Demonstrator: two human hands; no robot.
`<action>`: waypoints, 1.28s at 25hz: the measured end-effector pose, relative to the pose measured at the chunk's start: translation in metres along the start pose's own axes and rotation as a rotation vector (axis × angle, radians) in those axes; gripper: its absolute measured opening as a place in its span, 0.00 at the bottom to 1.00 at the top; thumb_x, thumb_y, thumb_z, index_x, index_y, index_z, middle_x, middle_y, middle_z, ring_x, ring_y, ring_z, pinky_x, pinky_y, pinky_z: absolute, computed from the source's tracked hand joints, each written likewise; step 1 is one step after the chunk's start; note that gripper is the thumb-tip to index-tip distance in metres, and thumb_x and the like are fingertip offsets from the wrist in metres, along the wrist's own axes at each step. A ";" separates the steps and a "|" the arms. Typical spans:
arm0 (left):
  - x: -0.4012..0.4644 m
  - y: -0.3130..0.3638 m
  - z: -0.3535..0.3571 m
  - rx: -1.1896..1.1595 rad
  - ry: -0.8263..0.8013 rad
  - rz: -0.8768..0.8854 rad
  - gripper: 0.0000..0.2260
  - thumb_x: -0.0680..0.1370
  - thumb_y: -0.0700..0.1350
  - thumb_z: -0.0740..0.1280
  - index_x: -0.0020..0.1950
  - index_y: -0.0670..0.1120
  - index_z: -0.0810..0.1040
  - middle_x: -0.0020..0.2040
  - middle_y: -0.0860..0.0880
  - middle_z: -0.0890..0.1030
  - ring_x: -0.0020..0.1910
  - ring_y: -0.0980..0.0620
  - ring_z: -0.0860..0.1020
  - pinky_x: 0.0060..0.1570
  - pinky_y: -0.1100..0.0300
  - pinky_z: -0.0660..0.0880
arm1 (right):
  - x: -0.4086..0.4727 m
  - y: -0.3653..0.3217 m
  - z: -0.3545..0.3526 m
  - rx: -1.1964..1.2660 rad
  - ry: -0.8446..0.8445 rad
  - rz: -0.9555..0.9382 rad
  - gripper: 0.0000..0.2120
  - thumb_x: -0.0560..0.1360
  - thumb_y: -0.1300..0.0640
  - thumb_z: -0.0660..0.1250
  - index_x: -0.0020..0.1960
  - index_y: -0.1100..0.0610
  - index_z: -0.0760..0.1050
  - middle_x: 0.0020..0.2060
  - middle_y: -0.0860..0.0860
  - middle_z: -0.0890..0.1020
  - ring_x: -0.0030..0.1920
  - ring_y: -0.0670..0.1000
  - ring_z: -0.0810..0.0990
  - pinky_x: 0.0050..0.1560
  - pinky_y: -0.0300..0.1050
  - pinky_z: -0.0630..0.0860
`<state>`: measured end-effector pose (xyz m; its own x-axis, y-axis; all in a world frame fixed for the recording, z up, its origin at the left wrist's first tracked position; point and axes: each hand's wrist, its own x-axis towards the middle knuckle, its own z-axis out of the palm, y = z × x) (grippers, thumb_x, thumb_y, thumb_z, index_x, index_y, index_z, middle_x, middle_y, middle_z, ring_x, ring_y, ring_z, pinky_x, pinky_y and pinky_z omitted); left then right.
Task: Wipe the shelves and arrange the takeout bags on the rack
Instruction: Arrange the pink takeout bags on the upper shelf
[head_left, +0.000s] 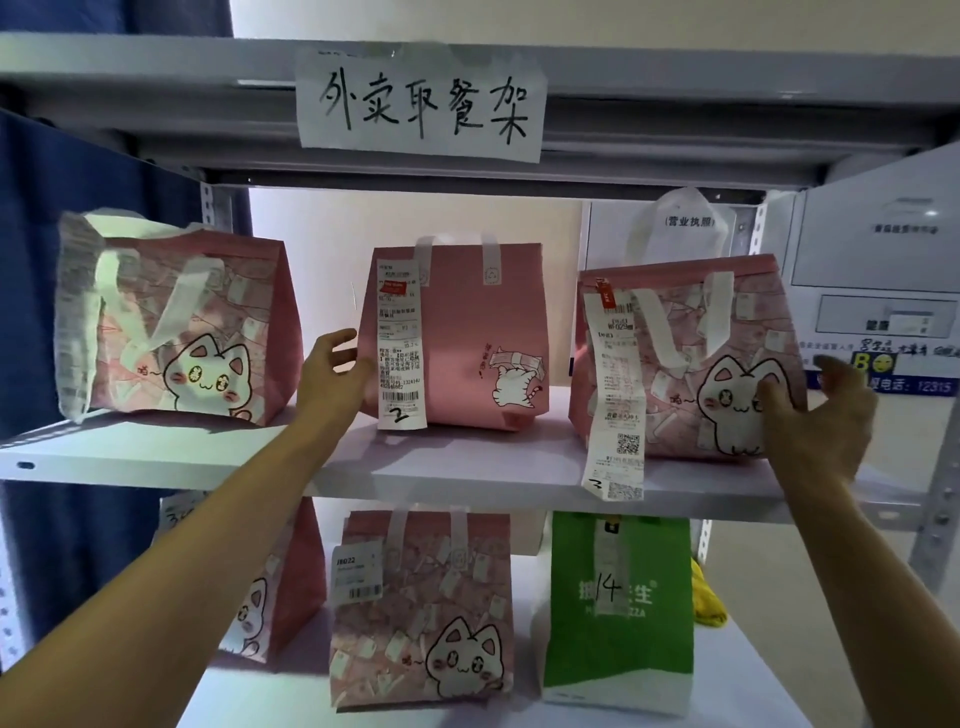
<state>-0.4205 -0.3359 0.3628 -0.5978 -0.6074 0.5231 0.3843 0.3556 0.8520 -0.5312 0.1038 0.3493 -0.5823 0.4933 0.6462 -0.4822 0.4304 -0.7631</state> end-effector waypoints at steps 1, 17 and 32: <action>-0.001 -0.001 -0.001 0.020 -0.002 0.002 0.20 0.79 0.48 0.69 0.71 0.50 0.73 0.61 0.48 0.80 0.55 0.49 0.81 0.55 0.51 0.79 | -0.002 -0.005 0.001 -0.002 0.000 -0.027 0.24 0.75 0.54 0.70 0.69 0.57 0.69 0.63 0.59 0.74 0.63 0.58 0.72 0.58 0.47 0.67; -0.019 -0.010 -0.007 0.174 -0.011 -0.027 0.21 0.78 0.45 0.67 0.71 0.50 0.71 0.53 0.50 0.82 0.41 0.57 0.83 0.40 0.56 0.79 | -0.114 -0.119 0.081 0.056 -0.624 -0.331 0.27 0.80 0.52 0.64 0.77 0.49 0.61 0.73 0.51 0.68 0.69 0.53 0.71 0.67 0.50 0.69; -0.019 -0.008 -0.030 0.451 -0.121 -0.079 0.07 0.82 0.52 0.61 0.59 0.54 0.71 0.48 0.55 0.83 0.41 0.54 0.83 0.29 0.61 0.75 | -0.142 -0.125 0.102 0.073 -0.689 -0.162 0.29 0.78 0.49 0.64 0.76 0.49 0.57 0.58 0.55 0.76 0.52 0.55 0.78 0.53 0.52 0.75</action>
<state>-0.3908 -0.3485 0.3451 -0.7006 -0.5675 0.4325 0.0067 0.6009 0.7993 -0.4551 -0.0976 0.3517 -0.7691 -0.1738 0.6150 -0.6267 0.3939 -0.6724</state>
